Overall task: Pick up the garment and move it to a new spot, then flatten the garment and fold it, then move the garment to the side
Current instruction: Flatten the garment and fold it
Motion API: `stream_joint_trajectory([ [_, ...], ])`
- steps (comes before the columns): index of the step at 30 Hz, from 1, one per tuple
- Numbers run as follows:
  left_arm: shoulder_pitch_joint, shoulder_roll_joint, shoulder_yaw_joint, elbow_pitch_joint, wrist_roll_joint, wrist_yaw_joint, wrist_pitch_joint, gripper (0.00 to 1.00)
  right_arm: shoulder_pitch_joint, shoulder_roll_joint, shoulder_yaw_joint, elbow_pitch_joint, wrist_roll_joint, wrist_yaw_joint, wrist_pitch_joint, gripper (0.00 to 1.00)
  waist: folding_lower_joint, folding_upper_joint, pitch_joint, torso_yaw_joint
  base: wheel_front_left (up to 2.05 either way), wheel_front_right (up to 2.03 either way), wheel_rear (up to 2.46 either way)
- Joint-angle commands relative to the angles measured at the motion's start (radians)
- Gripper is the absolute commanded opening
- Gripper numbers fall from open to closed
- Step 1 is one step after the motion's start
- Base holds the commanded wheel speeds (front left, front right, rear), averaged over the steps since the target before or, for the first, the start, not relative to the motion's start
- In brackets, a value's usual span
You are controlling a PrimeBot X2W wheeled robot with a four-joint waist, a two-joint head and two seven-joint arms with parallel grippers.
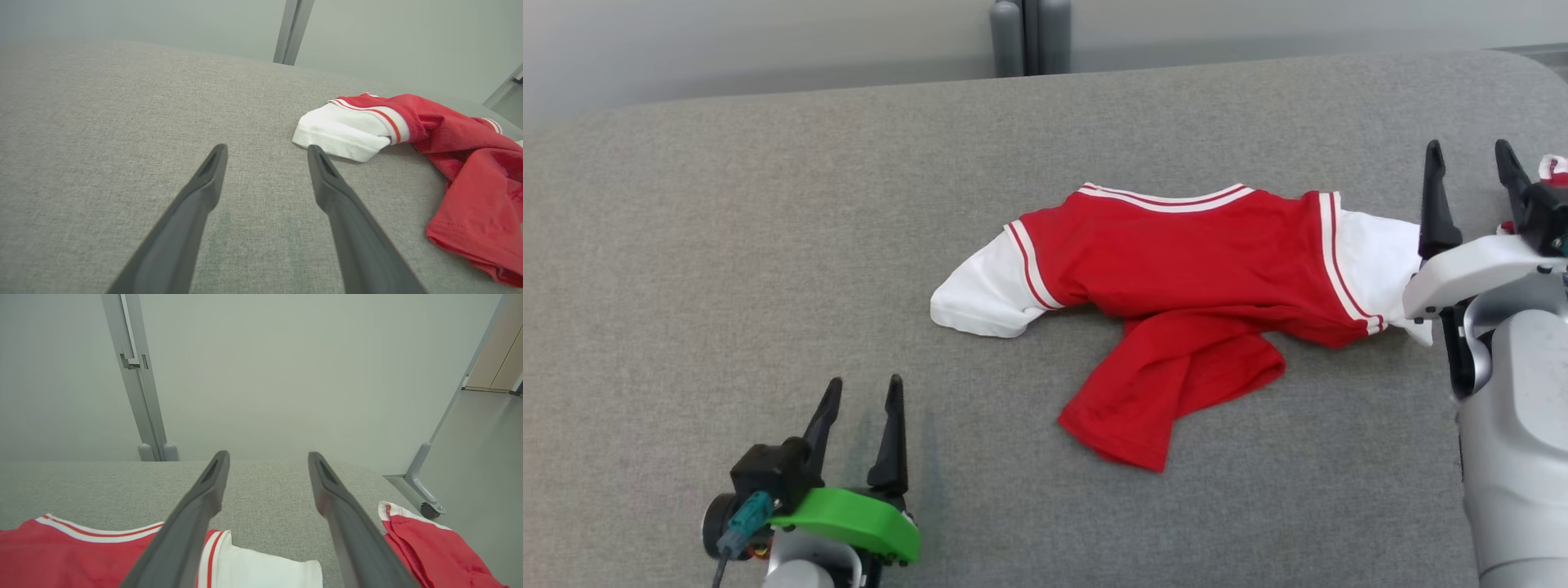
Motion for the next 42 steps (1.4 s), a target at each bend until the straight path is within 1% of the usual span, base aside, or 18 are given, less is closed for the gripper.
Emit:
stream_joint_trajectory([
  [1, -0.027, 0.003, -0.022, -0.010, -0.010, -0.001, -0.001, 1.00, 0.035, 0.011, 0.009, -0.023, 0.012, -0.002, 0.000, 1.00, 0.0000, -0.0001, 0.004, -0.013, 0.00, 0.00, 0.00],
  [3, -0.040, 0.003, -0.065, -0.017, -0.022, -0.001, -0.001, 1.00, 0.063, 0.025, 0.033, -0.051, 0.024, -0.002, 0.000, 1.00, 0.0000, -0.0001, 0.011, -0.023, 0.00, 0.00, 0.00],
  [6, -0.068, 0.003, -0.157, -0.009, -0.051, -0.001, -0.001, 1.00, 0.100, 0.037, 0.081, -0.080, 0.044, -0.002, 0.000, 1.00, 0.0000, -0.0001, 0.023, -0.039, 0.00, 0.00, 0.00],
  [8, -0.098, 0.003, -0.243, 0.015, -0.085, -0.001, -0.001, 1.00, 0.123, 0.041, 0.113, -0.093, 0.060, -0.002, 0.000, 1.00, 0.0000, -0.0001, 0.032, -0.052, 0.00, 0.00, 0.00],
  [11, -0.136, 0.007, -0.337, 0.051, -0.131, -0.001, -0.001, 1.00, 0.136, 0.046, 0.152, -0.105, 0.078, -0.002, 0.000, 1.00, 0.0000, -0.0001, 0.047, -0.075, 0.00, 0.00, 0.00],
  [14, -0.172, 0.027, -0.426, 0.092, -0.183, -0.001, -0.001, 1.00, 0.144, 0.047, 0.187, -0.112, 0.099, -0.002, 0.000, 1.00, 0.0000, -0.0001, 0.061, -0.102, 0.00, 0.00, 0.00],
  [16, -0.187, 0.037, -0.463, 0.124, -0.209, -0.001, -0.001, 1.00, 0.144, 0.046, 0.209, -0.113, 0.113, -0.002, 0.000, 1.00, 0.0000, -0.0001, 0.067, -0.116, 0.00, 0.00, 0.00],
  [21, -0.212, 0.051, -0.494, 0.197, -0.235, -0.001, -0.001, 1.00, 0.145, 0.047, 0.237, -0.115, 0.127, -0.002, 0.000, 1.00, 0.0000, -0.0001, 0.077, -0.140, 0.00, 0.00, 0.00],
  [27, -0.231, 0.062, -0.539, 0.295, -0.226, 0.000, 0.004, 1.00, 0.144, 0.047, 0.254, -0.121, 0.133, -0.002, 0.000, 1.00, 0.0000, -0.0001, 0.087, -0.150, 0.00, 0.00, 0.00],
  [28, -0.234, 0.064, -0.548, 0.315, -0.224, -0.001, 0.006, 0.37, 0.142, 0.047, 0.258, -0.122, 0.135, -0.002, 0.000, 1.00, 0.0000, -0.0001, 0.089, -0.151, 0.00, 0.00, 0.00],
  [29, -0.238, 0.063, -0.555, 0.328, -0.220, 0.000, 0.008, 0.00, 0.140, 0.047, 0.260, -0.122, 0.136, -0.002, 0.000, 1.00, 0.0000, -0.0001, 0.090, -0.151, 0.00, 0.00, 0.00],
  [31, -0.244, 0.062, -0.562, 0.344, -0.215, -0.001, 0.008, 0.00, 0.138, 0.047, 0.266, -0.123, 0.138, -0.002, 0.000, 1.00, 0.0000, -0.0001, 0.090, -0.148, 0.00, 0.00, 0.00],
  [33, -0.255, 0.064, -0.550, 0.347, -0.201, -0.001, 0.007, 0.00, 0.139, 0.047, 0.265, -0.124, 0.143, -0.002, 0.000, 1.00, 0.0000, -0.0001, 0.086, -0.140, 0.00, 0.00, 0.00],
  [36, -0.267, 0.075, -0.479, 0.322, -0.160, 0.002, 0.001, 0.00, 0.155, 0.047, 0.259, -0.122, 0.147, -0.002, 0.000, 1.00, 0.0000, -0.0001, 0.070, -0.120, 0.00, 0.00, 0.00],
  [39, -0.261, 0.072, -0.398, 0.255, -0.100, 0.015, -0.001, 0.00, 0.166, 0.047, 0.252, -0.115, 0.155, -0.002, 0.000, 1.00, 0.0000, -0.0001, 0.047, -0.093, 0.00, 0.00, 0.00],
  [42, -0.257, 0.085, -0.314, 0.174, -0.035, 0.028, -0.001, 0.00, 0.177, 0.047, 0.252, -0.112, 0.167, -0.002, 0.000, 1.00, 0.0000, -0.0001, 0.027, -0.068, 0.00, 0.00, 0.00],
])
